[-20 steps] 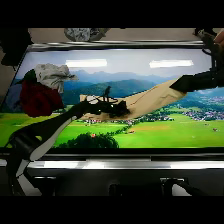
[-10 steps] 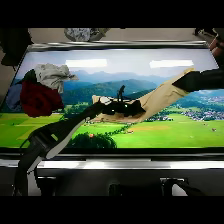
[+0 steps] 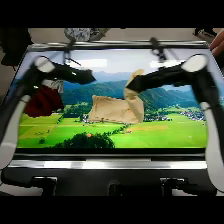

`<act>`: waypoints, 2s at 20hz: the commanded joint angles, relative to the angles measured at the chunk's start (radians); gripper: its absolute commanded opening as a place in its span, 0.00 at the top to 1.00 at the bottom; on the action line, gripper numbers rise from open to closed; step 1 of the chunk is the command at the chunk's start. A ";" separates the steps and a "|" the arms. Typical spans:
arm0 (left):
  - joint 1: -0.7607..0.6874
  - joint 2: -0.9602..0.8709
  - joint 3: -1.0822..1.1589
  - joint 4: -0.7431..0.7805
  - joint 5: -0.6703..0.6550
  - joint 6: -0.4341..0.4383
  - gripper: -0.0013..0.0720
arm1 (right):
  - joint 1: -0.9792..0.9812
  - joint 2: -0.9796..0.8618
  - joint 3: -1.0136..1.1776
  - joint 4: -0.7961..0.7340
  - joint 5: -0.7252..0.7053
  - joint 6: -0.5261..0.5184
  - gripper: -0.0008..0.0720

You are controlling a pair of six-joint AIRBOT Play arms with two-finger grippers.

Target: Fold the shirts.

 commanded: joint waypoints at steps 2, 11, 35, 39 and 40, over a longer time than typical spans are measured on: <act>0.184 0.187 0.001 0.095 -0.086 -0.012 0.94 | 0.220 -0.235 0.001 0.168 -0.229 -0.011 0.94; 0.201 0.251 0.000 0.102 -0.141 0.061 0.94 | 0.124 -0.293 0.001 0.066 -0.112 -0.035 0.05; 0.143 0.232 -0.004 0.112 -0.140 0.062 0.94 | -0.438 -0.238 -0.106 -0.025 0.010 -0.098 0.94; 0.143 0.232 -0.005 0.112 -0.140 0.063 0.94 | -0.764 -0.090 -0.100 -0.167 0.099 -0.031 0.94; 0.143 0.232 -0.005 0.112 -0.140 0.063 0.94 | -0.841 -0.063 -0.100 -0.190 0.138 -0.029 0.94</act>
